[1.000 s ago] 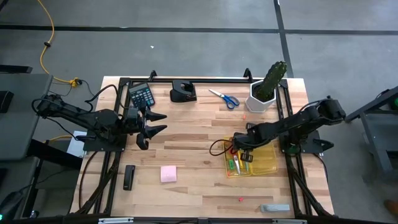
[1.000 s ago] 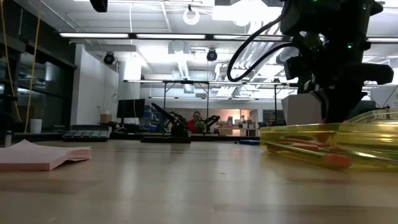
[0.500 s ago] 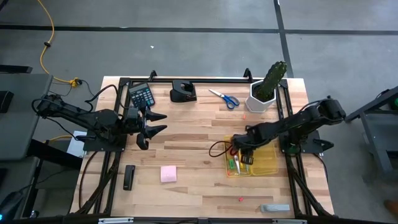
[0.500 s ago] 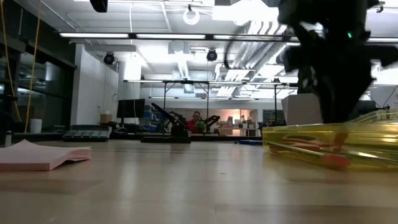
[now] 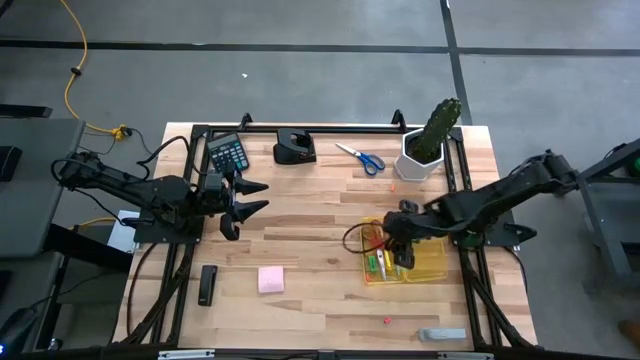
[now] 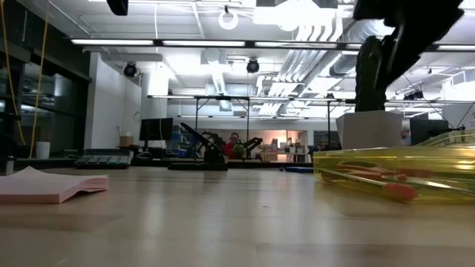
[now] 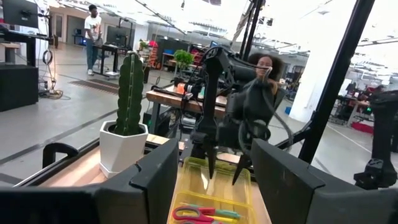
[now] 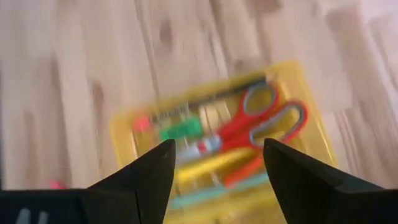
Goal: Pack school essentials
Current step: Put the pink eraser cap into the yellow box
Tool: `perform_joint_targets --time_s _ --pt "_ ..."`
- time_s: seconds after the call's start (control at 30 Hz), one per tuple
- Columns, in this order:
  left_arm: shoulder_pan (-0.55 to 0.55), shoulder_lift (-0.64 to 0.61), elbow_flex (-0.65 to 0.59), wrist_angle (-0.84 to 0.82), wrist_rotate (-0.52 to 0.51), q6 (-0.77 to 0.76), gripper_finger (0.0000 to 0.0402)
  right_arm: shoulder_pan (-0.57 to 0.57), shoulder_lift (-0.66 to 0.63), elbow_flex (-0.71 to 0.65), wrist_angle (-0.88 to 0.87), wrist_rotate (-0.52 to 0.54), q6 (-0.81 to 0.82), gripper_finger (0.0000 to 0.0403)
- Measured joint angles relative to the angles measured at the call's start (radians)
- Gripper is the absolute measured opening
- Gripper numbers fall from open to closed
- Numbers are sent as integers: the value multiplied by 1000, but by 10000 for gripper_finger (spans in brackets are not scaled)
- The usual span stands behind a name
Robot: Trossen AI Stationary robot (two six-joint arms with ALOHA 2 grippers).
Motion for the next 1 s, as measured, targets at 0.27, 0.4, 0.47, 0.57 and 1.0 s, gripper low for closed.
perform_joint_targets --time_s 0.27,0.4,0.47,0.57,1.0 --pt "0 0 0 0 -2 -2 191 54 -223 -218 530 277 123 236" --pt "0 0 0 1 -4 -4 191 17 -255 -258 839 337 -111 236" --pt "0 0 0 1 -6 -12 191 -1 -257 -252 941 337 -258 236" --pt "0 0 0 2 -7 -27 191 -18 -256 -234 1012 337 -417 236" --pt "0 0 0 18 -7 -27 191 -26 -256 -212 1005 333 -449 236"
